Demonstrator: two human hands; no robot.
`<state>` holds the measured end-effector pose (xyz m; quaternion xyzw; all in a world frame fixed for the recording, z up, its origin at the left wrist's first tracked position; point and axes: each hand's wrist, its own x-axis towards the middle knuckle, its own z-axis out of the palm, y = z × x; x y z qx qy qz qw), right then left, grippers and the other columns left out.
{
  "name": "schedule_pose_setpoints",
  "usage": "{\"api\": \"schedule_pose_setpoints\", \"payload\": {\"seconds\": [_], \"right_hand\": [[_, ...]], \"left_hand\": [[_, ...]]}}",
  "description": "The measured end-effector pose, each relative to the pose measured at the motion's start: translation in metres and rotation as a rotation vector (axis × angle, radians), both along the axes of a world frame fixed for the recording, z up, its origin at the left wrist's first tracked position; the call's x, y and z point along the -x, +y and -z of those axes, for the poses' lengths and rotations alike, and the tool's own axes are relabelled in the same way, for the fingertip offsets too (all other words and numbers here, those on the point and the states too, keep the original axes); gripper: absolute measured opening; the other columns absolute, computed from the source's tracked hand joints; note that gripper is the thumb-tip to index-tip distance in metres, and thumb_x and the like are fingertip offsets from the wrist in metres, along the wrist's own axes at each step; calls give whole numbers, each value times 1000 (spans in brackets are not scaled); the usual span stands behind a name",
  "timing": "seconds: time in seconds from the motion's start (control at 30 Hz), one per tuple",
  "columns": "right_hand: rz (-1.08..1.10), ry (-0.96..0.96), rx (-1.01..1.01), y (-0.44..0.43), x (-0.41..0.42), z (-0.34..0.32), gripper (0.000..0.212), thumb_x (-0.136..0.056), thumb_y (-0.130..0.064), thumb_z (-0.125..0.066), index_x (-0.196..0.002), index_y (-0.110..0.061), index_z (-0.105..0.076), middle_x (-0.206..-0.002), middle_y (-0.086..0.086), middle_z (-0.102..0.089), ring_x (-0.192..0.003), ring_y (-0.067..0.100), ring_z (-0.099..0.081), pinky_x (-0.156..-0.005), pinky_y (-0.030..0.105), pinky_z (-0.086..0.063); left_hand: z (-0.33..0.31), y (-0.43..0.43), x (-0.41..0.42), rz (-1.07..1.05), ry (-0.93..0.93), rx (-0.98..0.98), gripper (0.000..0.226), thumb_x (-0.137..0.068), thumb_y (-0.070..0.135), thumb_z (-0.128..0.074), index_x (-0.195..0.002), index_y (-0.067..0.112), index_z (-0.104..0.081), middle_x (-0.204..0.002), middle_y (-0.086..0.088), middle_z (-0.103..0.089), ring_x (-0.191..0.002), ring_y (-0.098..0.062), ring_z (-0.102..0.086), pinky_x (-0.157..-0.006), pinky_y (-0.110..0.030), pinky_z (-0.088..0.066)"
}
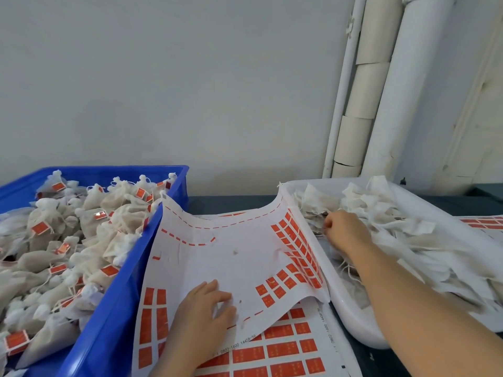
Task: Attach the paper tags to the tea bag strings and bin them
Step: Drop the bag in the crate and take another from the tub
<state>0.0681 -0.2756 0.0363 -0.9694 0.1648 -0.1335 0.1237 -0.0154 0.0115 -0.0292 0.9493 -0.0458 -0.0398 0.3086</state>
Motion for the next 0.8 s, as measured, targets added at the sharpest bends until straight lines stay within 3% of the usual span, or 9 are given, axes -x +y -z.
{"api": "schedule_pose_setpoints", "payload": {"seconds": [0.13, 0.3, 0.4, 0.47, 0.63, 0.8], "right_hand": [[35, -256, -256, -11, -2, -2, 15, -91, -13, -51, -97, -13, -65, -100, 7, -67, -90, 25, -59, -80, 35, -47], [7, -336, -363, -12, -7, -5, 25, -96, -9, -41, -117, -9, -54, -120, 13, -55, -109, 28, -53, -87, 36, -41], [16, -539, -501, -5, -6, -16, 22, -97, -8, -38, -115, -12, -52, -113, 8, -54, -103, 27, -55, -86, 40, -48], [16, -574, -608, -2, -4, -20, 22, -98, -9, -38, -116, -14, -49, -107, 1, -51, -100, 24, -55, -86, 41, -49], [-13, -633, -709, 3, 1, -28, 21, -95, -12, -48, -116, -16, -49, -91, -9, -50, -88, 13, -52, -76, 24, -39], [-207, -680, -913, 34, 25, -57, 17, -86, -31, -64, -100, -28, -56, -75, -19, -58, -66, -6, -57, -60, 11, -40]], "left_hand": [[-1, -1, 0, 2, 0, 6, 37, -89, 51, -49, -125, 43, -50, -151, 19, -25, -141, -8, -20, -114, -36, -23], [0, 0, 1, -1, 3, 15, 33, -90, 50, -49, -122, 43, -52, -151, 18, -27, -141, -9, -21, -114, -37, -23], [-2, 0, 1, -1, 8, 12, 33, -90, 50, -49, -122, 43, -52, -151, 18, -27, -141, -9, -21, -114, -38, -23], [-3, -1, 2, -3, 1, 11, 33, -90, 50, -49, -122, 43, -52, -151, 17, -26, -141, -9, -20, -114, -37, -23], [-5, -3, 2, 7, -11, -15, 37, -90, 50, -48, -127, 41, -49, -150, 17, -28, -140, -7, -21, -113, -34, -22], [-10, -2, 4, 35, -6, -21, 50, -88, 48, -54, -135, 40, -40, -152, 17, -24, -140, -7, -20, -114, -34, -25]]}}
